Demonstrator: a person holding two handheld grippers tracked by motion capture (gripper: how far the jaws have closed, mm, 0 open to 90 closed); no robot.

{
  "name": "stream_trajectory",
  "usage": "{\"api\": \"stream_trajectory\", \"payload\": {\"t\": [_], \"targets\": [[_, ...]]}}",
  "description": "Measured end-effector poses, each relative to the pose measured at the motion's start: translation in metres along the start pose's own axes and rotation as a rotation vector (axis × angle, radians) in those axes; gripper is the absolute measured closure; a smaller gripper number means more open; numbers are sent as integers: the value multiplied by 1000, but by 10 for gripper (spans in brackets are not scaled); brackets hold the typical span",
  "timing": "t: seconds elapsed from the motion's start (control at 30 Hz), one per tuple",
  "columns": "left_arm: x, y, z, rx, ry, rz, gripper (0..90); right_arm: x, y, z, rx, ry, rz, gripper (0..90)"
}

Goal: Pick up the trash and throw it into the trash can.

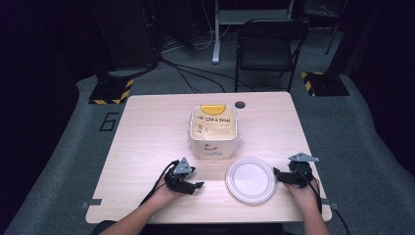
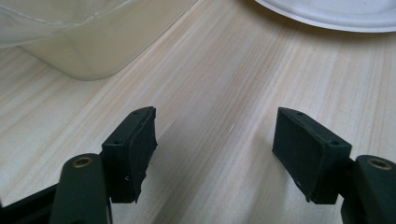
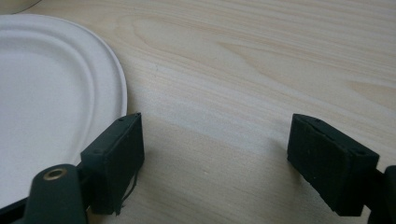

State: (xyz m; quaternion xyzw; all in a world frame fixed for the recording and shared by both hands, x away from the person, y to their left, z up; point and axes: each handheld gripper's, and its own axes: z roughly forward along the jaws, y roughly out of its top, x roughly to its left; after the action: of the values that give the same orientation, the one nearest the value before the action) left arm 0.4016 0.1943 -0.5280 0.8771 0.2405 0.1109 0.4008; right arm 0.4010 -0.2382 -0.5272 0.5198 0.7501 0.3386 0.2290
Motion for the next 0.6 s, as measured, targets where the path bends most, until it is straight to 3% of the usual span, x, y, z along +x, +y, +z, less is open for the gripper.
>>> {"api": "stream_trajectory", "payload": {"t": [0.43,0.6], "targets": [[0,0,0,-2,-1,-10,334,0,0,0,-1,1,-3,185],[0,4,-1,22,5,-12,357,0,0,0,-1,2,-3,186]]}}
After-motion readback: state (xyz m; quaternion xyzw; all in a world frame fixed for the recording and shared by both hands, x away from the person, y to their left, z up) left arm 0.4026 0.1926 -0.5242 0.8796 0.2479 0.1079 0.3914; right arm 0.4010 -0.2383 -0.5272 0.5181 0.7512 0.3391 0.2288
